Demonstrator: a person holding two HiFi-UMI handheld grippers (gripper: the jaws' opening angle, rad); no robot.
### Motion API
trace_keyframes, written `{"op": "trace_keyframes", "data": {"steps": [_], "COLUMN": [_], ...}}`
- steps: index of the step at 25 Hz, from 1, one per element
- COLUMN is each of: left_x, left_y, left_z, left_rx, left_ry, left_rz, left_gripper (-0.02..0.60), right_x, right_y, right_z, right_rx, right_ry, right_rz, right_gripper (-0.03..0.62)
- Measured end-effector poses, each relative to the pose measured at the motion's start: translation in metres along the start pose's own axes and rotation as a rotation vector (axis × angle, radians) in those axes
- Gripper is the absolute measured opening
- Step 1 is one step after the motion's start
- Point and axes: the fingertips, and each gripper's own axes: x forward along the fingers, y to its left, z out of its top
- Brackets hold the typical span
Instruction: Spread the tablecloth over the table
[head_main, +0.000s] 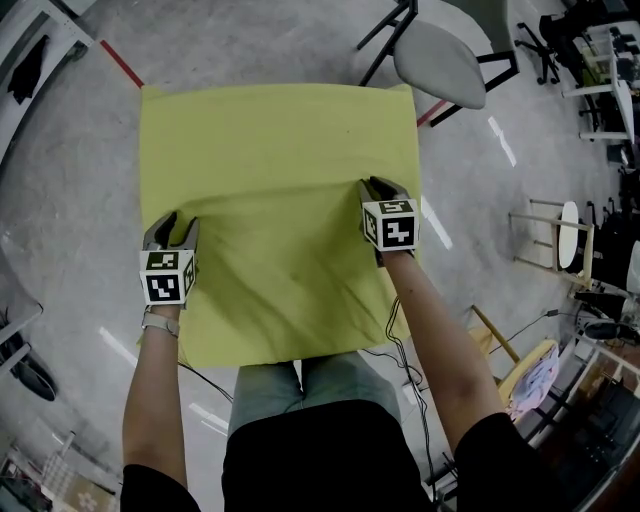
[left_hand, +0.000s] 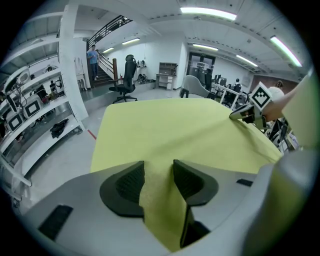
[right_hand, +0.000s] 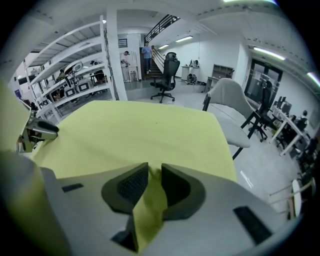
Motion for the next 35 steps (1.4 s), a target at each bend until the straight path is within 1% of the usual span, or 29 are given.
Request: {"op": "trace_keyframes", "data": {"steps": [6, 11, 17, 25, 28, 30, 33, 35], "left_x": [0.015, 0.025, 0.036, 0.048, 0.046, 0.04, 0.026, 0.015], "left_y": [0.016, 0.031, 0.047, 0.06, 0.058, 0.053, 0.033, 0.018], "left_z": [0.026, 0.04, 0.059, 0.078, 0.075, 0.072, 0.066, 0.056], "left_rx": [0.016, 0.016, 0.039, 0.046, 0.042, 0.045, 0.1, 0.139], "left_ry": [-0.028, -0.046, -0.037, -0.039, -0.04, -0.035, -0.049, -0.052], "left_rz": [-0.015, -0.02, -0.035, -0.025, -0.026, -0.031, -0.04, -0.05], "left_gripper": [0.186, 0.179, 0.173, 0.173, 0.175, 0.175, 0.175, 0.175], "right_x": [0.017, 0.031, 0.044, 0.059, 0.059, 0.054, 0.035, 0.018], "right_y": [-0.007, -0.007, -0.01, -0.011, -0.011, -0.011, -0.012, -0.013], "right_z": [0.029, 0.049, 0.072, 0.095, 0.095, 0.091, 0.077, 0.058], "right_rx": [-0.012, 0.0, 0.006, -0.008, -0.018, -0.024, -0.035, -0.039], "right_ry": [-0.005, -0.017, -0.023, -0.018, 0.003, 0.006, -0.014, -0.022], "right_rz": [-0.003, -0.008, 0.0, 0.015, 0.023, 0.034, 0.053, 0.061], "right_gripper": [0.091, 0.089, 0.089, 0.089, 0.1, 0.151, 0.158, 0.158]}}
